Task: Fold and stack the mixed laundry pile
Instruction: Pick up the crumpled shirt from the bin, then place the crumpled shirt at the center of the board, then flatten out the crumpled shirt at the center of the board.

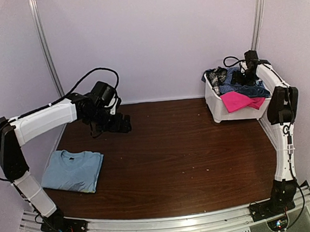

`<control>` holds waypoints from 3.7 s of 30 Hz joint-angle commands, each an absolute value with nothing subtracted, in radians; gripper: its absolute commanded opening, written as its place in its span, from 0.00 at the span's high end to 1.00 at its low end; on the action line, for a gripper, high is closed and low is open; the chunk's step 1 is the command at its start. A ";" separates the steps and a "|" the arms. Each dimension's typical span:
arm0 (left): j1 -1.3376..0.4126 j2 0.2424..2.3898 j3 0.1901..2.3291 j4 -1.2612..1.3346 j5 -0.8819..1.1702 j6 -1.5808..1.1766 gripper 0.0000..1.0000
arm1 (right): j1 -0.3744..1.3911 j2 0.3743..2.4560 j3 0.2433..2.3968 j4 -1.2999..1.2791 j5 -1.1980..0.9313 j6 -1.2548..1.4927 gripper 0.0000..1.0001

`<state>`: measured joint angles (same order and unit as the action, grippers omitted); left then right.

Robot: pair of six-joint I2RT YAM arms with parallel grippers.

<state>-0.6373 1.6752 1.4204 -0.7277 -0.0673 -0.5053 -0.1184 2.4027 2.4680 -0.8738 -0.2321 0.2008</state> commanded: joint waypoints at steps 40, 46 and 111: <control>-0.581 1.727 1.461 -0.608 0.057 -0.602 0.02 | 0.086 1.783 2.408 -0.255 -0.801 0.674 1.00; -0.581 1.702 1.428 -0.589 0.040 -0.650 0.02 | 0.365 1.813 2.467 -0.213 -0.881 0.770 1.00; -0.453 1.366 0.861 -0.359 0.425 -0.453 1.00 | 0.495 1.785 1.481 -0.966 -0.087 0.286 0.19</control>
<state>-0.4473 1.4319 0.8219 -0.3504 0.4732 -0.5247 0.4629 1.8782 1.3682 -0.8719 -0.1421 0.3260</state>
